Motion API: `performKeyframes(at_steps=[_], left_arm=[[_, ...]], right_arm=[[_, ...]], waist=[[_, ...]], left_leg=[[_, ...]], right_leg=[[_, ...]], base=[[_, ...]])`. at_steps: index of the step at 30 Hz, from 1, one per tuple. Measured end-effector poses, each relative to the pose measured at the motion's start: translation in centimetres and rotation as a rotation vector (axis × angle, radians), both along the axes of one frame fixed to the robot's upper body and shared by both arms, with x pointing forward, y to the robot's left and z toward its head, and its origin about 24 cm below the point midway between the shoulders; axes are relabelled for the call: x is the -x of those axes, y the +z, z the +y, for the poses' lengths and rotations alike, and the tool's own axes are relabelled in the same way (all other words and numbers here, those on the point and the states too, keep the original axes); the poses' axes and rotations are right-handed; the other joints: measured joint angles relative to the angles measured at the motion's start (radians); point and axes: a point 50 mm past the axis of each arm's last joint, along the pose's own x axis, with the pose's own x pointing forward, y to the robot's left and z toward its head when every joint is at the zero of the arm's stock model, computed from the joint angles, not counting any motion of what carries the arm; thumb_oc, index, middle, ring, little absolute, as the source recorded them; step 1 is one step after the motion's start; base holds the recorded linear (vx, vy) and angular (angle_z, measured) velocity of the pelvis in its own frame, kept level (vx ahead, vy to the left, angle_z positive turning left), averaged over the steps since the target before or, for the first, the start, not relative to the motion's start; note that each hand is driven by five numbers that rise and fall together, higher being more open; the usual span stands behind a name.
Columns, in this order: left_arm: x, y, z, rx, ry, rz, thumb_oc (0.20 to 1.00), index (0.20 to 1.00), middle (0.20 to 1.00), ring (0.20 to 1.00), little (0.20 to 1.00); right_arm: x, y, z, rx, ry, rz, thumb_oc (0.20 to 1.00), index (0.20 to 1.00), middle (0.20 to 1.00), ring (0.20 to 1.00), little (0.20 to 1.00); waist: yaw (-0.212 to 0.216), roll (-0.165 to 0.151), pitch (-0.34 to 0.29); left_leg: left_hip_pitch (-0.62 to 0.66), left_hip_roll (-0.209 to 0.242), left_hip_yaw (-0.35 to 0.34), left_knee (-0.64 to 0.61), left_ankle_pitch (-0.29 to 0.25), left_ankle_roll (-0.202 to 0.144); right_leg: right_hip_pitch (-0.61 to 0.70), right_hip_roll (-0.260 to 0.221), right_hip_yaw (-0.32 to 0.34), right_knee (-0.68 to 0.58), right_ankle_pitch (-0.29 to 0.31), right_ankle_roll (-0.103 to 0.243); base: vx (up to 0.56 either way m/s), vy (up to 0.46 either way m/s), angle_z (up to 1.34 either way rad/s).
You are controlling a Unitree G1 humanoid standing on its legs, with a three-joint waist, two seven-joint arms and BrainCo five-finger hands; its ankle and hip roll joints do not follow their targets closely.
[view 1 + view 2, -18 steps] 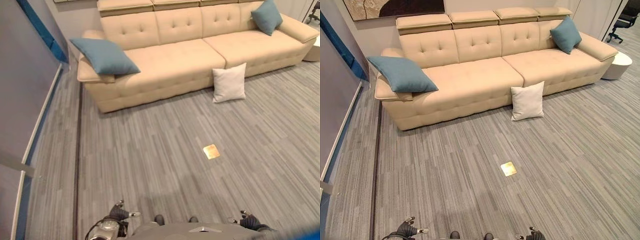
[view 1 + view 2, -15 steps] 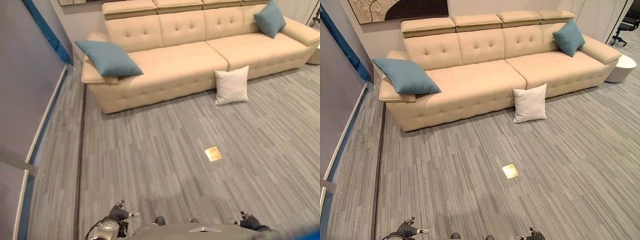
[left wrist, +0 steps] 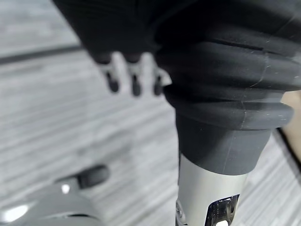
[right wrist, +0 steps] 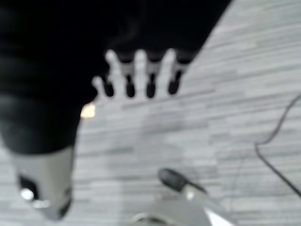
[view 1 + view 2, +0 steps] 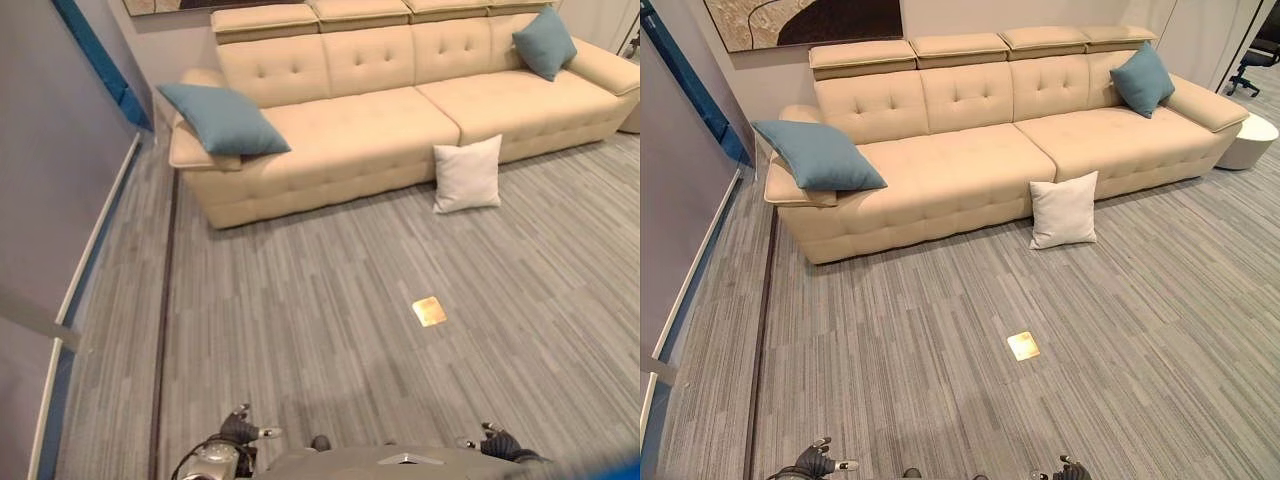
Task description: Pick up all the scattered cushions and arrange them neatly on the sofa.
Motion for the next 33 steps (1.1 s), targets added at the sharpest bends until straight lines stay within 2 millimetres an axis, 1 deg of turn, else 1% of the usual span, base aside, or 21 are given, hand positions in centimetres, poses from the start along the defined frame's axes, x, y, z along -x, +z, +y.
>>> performKeyframes(at_steps=[2, 4, 6, 10, 12, 13, 14, 15, 17, 19, 21, 22, 23, 24, 25, 26, 27, 29, 30, 31, 33], left_arm=[[-0.8, 0.2, -0.1, 0.000, -0.006, -0.018, 1.000, 1.000, 1.000, 1.000, 1.000], [-3.9, 1.0, -0.6, 0.007, -0.032, -0.091, 1.000, 1.000, 1.000, 1.000, 1.000], [-4.3, 0.9, -1.1, 0.021, -0.033, -0.091, 1.000, 1.000, 1.000, 1.000, 1.000], [-2.1, 0.2, -0.7, 0.016, -0.005, -0.025, 1.000, 1.000, 1.000, 1.000, 1.000], [-3.4, 0.8, 0.1, -0.005, -0.007, -0.058, 1.000, 1.000, 1.000, 1.000, 1.000], [-3.8, 1.2, 1.0, -0.030, -0.007, -0.068, 1.000, 1.000, 1.000, 1.000, 1.000], [-3.9, 1.2, 1.3, -0.035, -0.002, -0.071, 1.000, 1.000, 1.000, 1.000, 1.000], [-4.4, 1.5, 1.6, -0.043, 0.005, -0.086, 1.000, 1.000, 1.000, 1.000, 1.000], [-5.1, 1.6, 1.1, -0.034, -0.003, -0.097, 1.000, 1.000, 1.000, 1.000, 1.000], [-5.0, 1.2, -0.2, 0.001, 0.002, -0.088, 1.000, 1.000, 1.000, 1.000, 1.000], [-4.4, 0.8, -1.0, 0.022, -0.007, -0.073, 1.000, 1.000, 1.000, 1.000, 1.000], [-3.9, 0.6, -1.5, 0.035, -0.007, -0.062, 1.000, 1.000, 1.000, 1.000, 1.000], [-3.1, 0.2, -1.9, 0.049, 0.004, -0.042, 1.000, 1.000, 1.000, 1.000, 1.000], [-3.2, 0.2, -2.1, 0.056, 0.007, -0.047, 1.000, 1.000, 1.000, 1.000, 1.000], [-4.0, 0.5, -2.4, 0.063, 0.002, -0.072, 1.000, 1.000, 1.000, 1.000, 1.000], [-4.8, 0.7, -2.5, 0.066, -0.008, -0.094, 1.000, 1.000, 1.000, 1.000, 1.000], [-4.7, 0.7, -2.4, 0.075, 0.003, -0.095, 1.000, 1.000, 1.000, 1.000, 1.000], [-5.3, 1.1, -1.7, 0.062, 0.007, -0.119, 1.000, 1.000, 1.000, 1.000, 1.000], [-5.5, 1.2, -1.6, 0.058, 0.003, -0.123, 1.000, 1.000, 1.000, 1.000, 1.000], [-5.3, 1.2, -1.4, 0.053, 0.001, -0.120, 1.000, 1.000, 1.000, 1.000, 1.000], [-5.5, 1.3, -1.4, 0.053, 0.002, -0.122, 1.000, 1.000, 1.000, 1.000, 1.000]], right_arm=[[-0.8, 0.2, 0.1, -0.001, 0.003, -0.021, 1.000, 1.000, 1.000, 1.000, 1.000], [-1.7, 0.4, -0.2, 0.003, -0.013, -0.046, 1.000, 1.000, 1.000, 1.000, 1.000], [-2.4, 0.6, -0.3, 0.001, -0.027, -0.067, 1.000, 1.000, 1.000, 1.000, 1.000], [-3.6, 0.8, 0.2, -0.010, -0.024, -0.092, 1.000, 1.000, 1.000, 1.000, 1.000], [-3.8, 0.8, 0.6, -0.018, 0.000, -0.088, 1.000, 1.000, 1.000, 1.000, 1.000], [-4.3, 0.9, 0.9, -0.021, 0.018, -0.100, 1.000, 1.000, 1.000, 1.000, 1.000], [-4.7, 1.0, 0.9, -0.022, 0.025, -0.112, 1.000, 1.000, 1.000, 1.000, 1.000], [-5.8, 1.4, 1.5, -0.034, 0.052, -0.147, 1.000, 1.000, 1.000, 1.000, 1.000], [-6.2, 1.6, 1.6, -0.039, 0.058, -0.164, 1.000, 1.000, 1.000, 1.000, 1.000], [-6.9, 1.8, 1.8, -0.043, 0.071, -0.181, 1.000, 1.000, 1.000, 1.000, 1.000], [-4.8, 1.1, 1.6, -0.042, 0.058, -0.122, 1.000, 1.000, 1.000, 1.000, 1.000], [-3.4, 0.6, 1.0, -0.028, 0.034, -0.074, 1.000, 1.000, 1.000, 1.000, 1.000], [-3.6, 0.7, 0.7, -0.022, 0.017, -0.079, 1.000, 1.000, 1.000, 1.000, 1.000], [-3.6, 0.8, 0.6, -0.022, 0.013, -0.081, 1.000, 1.000, 1.000, 1.000, 1.000], [-3.0, 0.6, 0.5, -0.024, 0.007, -0.072, 1.000, 1.000, 1.000, 1.000, 1.000], [-2.4, 0.4, 0.5, -0.019, 0.014, -0.051, 1.000, 1.000, 1.000, 1.000, 1.000], [-2.5, 0.4, 0.5, -0.015, 0.021, -0.041, 1.000, 1.000, 1.000, 1.000, 1.000], [-3.4, 0.6, 0.5, -0.010, 0.036, -0.064, 1.000, 1.000, 1.000, 1.000, 1.000], [-3.5, 0.7, 0.5, -0.011, 0.037, -0.067, 1.000, 1.000, 1.000, 1.000, 1.000], [-3.8, 0.7, 0.8, -0.013, 0.054, -0.066, 1.000, 1.000, 1.000, 1.000, 1.000], [-3.2, 0.4, 0.9, -0.014, 0.054, -0.043, 1.000, 1.000, 1.000, 1.000, 1.000]], waist=[[0.013, -0.004, 0.023], [0.019, -0.014, 0.090], [0.021, -0.041, 0.122], [0.022, -0.023, 0.123], [0.020, -0.017, 0.132], [0.019, -0.038, 0.151], [0.018, -0.041, 0.155], [0.016, -0.044, 0.156], [0.007, -0.056, 0.157], [-0.021, -0.046, 0.160], [-0.057, -0.034, 0.141], [-0.050, -0.012, 0.116], [-0.041, 0.006, 0.101], [-0.038, -0.005, 0.099], [-0.030, -0.061, 0.095], [-0.010, -0.073, 0.093], [0.006, -0.080, 0.086], [0.008, -0.090, 0.080], [0.008, -0.089, 0.082], [0.009, -0.081, 0.082], [0.002, -0.078, 0.089]], left_leg=[[-0.055, -0.001, -0.027, 0.029, 0.019, -0.020], [-0.150, -0.010, -0.024, 0.069, 0.031, -0.092], [-0.174, 0.015, 0.106, 0.112, 0.012, -0.066], [-0.066, 0.000, 0.102, -0.001, 0.006, 0.023], [-0.056, -0.030, 0.099, 0.005, -0.011, 0.078], [-0.023, -0.050, 0.100, 0.006, -0.024, 0.101], [-0.005, -0.056, 0.094, 0.006, -0.037, 0.107], [0.011, -0.055, 0.068, 0.005, -0.060, 0.100], [0.025, -0.069, 0.046, 0.005, -0.083, 0.085], [0.083, -0.079, -0.007, 0.006, -0.146, 0.071], [0.158, -0.080, -0.091, 0.009, -0.188, 0.068], [0.219, -0.061, -0.104, 0.027, -0.212, 0.043], [0.192, -0.043, -0.097, 0.146, -0.213, 0.004], [0.139, -0.043, -0.092, 0.289, -0.212, -0.042], [-0.098, -0.036, -0.022, 0.775, -0.093, -0.182], [-0.192, 0.006, 0.038, 0.900, -0.066, -0.179], [-0.220, 0.022, 0.078, 0.876, -0.102, -0.155], [-0.302, 0.065, 0.108, 0.548, -0.109, -0.116], [-0.302, 0.067, 0.100, 0.429, -0.091, -0.109], [-0.315, 0.077, 0.106, 0.194, -0.016, -0.109], [-0.318, 0.085, 0.131, 0.069, 0.057, -0.100]], right_leg=[[-0.034, 0.001, -0.023, 0.003, 0.000, 0.000], [-0.072, -0.017, -0.115, 0.001, 0.016, -0.025], [-0.088, -0.043, -0.169, 0.001, -0.001, -0.035], [-0.083, -0.069, -0.140, 0.073, -0.028, 0.039], [-0.281, -0.166, -0.076, 0.510, -0.102, 0.101], [-0.402, -0.219, -0.009, 0.779, -0.062, 0.160], [-0.431, -0.218, 0.019, 0.818, -0.074, 0.176], [-0.442, -0.143, 0.104, 0.704, -0.102, 0.164], [-0.470, -0.088, 0.112, 0.521, -0.086, 0.131], [-0.483, -0.002, 0.122, 0.170, 0.011, 0.095], [-0.436, -0.002, 0.102, 0.164, 0.038, 0.079], [-0.393, 0.012, 0.096, 0.183, 0.142, -0.022], [-0.327, 0.023, 0.084, 0.148, 0.111, -0.047], [-0.277, 0.011, 0.070, 0.122, 0.101, -0.056], [-0.209, -0.025, 0.033, 0.093, 0.071, -0.096], [-0.185, -0.028, 0.025, 0.074, 0.060, -0.094], [-0.174, -0.028, 0.027, 0.069, 0.059, -0.098], [-0.084, 0.015, 0.018, 0.001, 0.028, -0.070], [-0.071, 0.026, 0.018, -0.003, 0.017, -0.065], [-0.047, 0.045, 0.019, -0.003, -0.019, -0.048], [-0.020, 0.070, 0.012, -0.001, -0.031, -0.047]], base=[[-0.14, -0.018, 0.45], [-0.03, 0.031, 1.17], [0.16, 0.136, 1.01], [0.14, 0.233, -0.11], [0.19, 0.281, 0.15], [0.32, 0.226, 0.22], [0.24, 0.070, 0.16], [0.27, 0.002, 0.25], [0.39, -0.052, 0.40], [0.55, -0.114, 0.75], [0.39, -0.110, 1.30], [0.48, -0.246, 1.14], [0.46, -0.322, 0.63], [0.33, -0.299, 0.96], [0.19, -0.162, 0.90], [0.19, -0.067, 0.67], [0.33, -0.038, 0.01], [0.47, -0.012, -0.12], [0.39, 0.030, -0.12], [0.27, 0.025, -0.06], [0.28, 0.055, -0.06]])
